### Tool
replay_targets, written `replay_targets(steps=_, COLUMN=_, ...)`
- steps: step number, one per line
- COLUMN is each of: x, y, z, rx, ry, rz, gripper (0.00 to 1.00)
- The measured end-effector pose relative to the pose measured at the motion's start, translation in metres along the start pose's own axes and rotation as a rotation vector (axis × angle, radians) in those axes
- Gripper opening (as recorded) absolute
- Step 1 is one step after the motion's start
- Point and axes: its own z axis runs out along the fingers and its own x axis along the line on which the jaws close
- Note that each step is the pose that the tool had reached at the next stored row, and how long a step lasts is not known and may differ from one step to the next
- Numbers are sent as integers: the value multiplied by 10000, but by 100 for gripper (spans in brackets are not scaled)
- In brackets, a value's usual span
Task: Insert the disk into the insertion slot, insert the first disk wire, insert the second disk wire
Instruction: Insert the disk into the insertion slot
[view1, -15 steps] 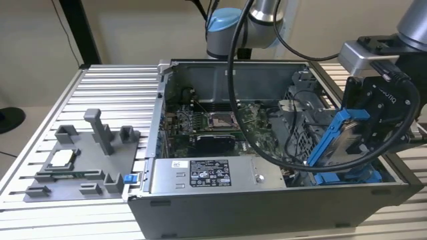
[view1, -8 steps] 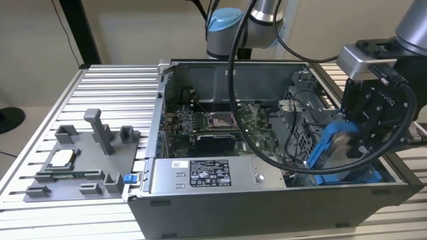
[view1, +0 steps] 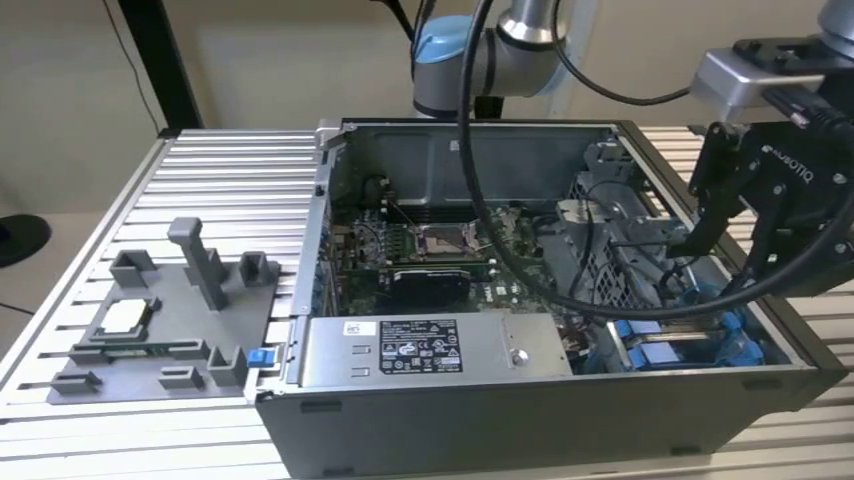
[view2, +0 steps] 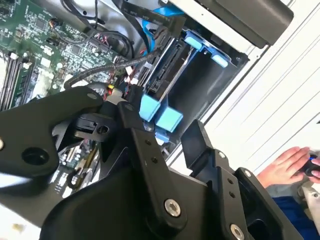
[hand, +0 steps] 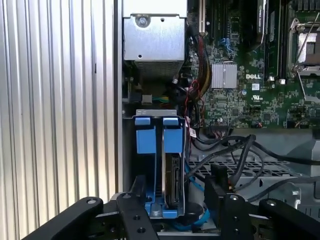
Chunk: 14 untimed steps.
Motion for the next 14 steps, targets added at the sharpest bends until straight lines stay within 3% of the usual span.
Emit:
replay_targets(steps=2, x=-1, y=1, z=-68, rx=0, ry=1, rz=0, gripper=100)
replay_targets(steps=5, x=-6, y=1, z=-113, rx=0, ry=1, rz=-1, gripper=100)
replay_targets(steps=14, x=-16, y=2, z=-115, rx=0, ry=-1, rz=-1, gripper=100)
